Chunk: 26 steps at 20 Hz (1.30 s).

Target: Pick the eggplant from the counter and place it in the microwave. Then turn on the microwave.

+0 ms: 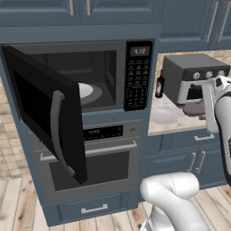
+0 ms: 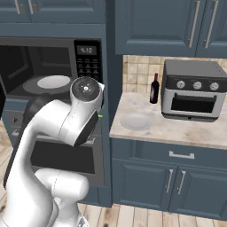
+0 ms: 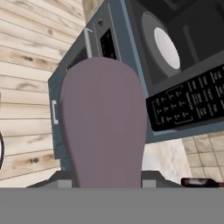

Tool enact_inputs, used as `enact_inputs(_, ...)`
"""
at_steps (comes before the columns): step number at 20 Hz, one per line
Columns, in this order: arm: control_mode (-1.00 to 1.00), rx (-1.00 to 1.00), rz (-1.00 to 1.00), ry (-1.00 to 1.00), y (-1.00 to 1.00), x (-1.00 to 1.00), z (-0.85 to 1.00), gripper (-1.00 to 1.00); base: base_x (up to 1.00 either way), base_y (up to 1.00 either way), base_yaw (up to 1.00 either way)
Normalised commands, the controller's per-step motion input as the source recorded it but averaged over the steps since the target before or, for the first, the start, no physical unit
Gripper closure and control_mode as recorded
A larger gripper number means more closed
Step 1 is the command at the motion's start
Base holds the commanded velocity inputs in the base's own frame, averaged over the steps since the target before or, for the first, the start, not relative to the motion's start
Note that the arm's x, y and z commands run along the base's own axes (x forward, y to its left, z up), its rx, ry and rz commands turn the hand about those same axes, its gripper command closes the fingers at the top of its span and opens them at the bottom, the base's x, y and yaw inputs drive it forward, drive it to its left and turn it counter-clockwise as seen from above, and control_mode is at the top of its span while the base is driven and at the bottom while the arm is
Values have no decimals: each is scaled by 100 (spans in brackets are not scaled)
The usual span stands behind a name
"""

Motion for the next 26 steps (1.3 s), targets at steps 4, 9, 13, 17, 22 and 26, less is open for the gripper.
enact_inputs(4,-100,0,0,-2,45,-9,2,100,0,0,0)
enact_inputs(9,-100,0,0,-5,49,-3,0,100,0,0,0)
enact_inputs(13,-100,0,0,-6,47,0,0,100,0,0,0)
enact_inputs(17,-100,0,0,-8,42,0,0,100,0,0,0)
enact_inputs(22,-100,0,0,-6,36,3,0,100,0,0,0)
enact_inputs(26,-100,0,0,-1,31,12,0,100,0,0,0)
